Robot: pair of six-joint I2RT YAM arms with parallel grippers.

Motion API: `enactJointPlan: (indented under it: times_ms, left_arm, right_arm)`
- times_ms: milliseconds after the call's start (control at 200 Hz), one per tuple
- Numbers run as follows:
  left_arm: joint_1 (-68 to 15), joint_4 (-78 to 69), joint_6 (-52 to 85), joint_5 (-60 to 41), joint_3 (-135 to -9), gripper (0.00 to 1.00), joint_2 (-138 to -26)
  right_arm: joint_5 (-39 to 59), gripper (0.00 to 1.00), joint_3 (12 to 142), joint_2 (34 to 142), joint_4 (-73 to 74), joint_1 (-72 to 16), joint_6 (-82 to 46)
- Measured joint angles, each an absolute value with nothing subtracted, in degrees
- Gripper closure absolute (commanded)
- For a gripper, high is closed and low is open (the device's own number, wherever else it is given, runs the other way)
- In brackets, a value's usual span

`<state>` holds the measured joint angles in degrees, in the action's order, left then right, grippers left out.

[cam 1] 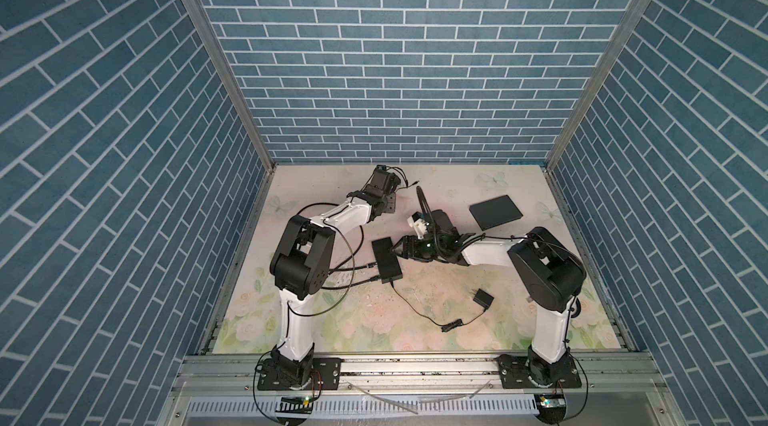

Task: Insert the plug into the switch port

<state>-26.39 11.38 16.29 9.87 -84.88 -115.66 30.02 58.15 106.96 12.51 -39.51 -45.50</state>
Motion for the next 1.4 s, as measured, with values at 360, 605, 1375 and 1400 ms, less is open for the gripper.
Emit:
enactJointPlan:
  times_ms: [360, 605, 1375, 1400]
  left_arm:
    - [-26.7, 12.2, 14.6, 3.9, -83.4, 0.45, -114.7]
    - [-31.2, 12.7, 14.2, 2.9, -78.6, 0.45, -110.1]
    - [-44.0, 9.6, 19.6, -1.2, -84.7, 0.45, -121.2]
    - [-44.1, 9.6, 19.6, -1.2, -84.9, 0.45, -121.3]
  right_arm:
    - [22.3, 0.19, 56.7, 90.2, -7.6, -15.9, -33.3]
    - [18.4, 0.12, 58.1, 92.2, -14.1, 1.3, -29.7]
    - [19.1, 0.16, 85.3, 119.4, -18.6, 11.8, -21.5]
    - [19.4, 0.17, 86.6, 120.6, -19.0, 11.7, -20.7]
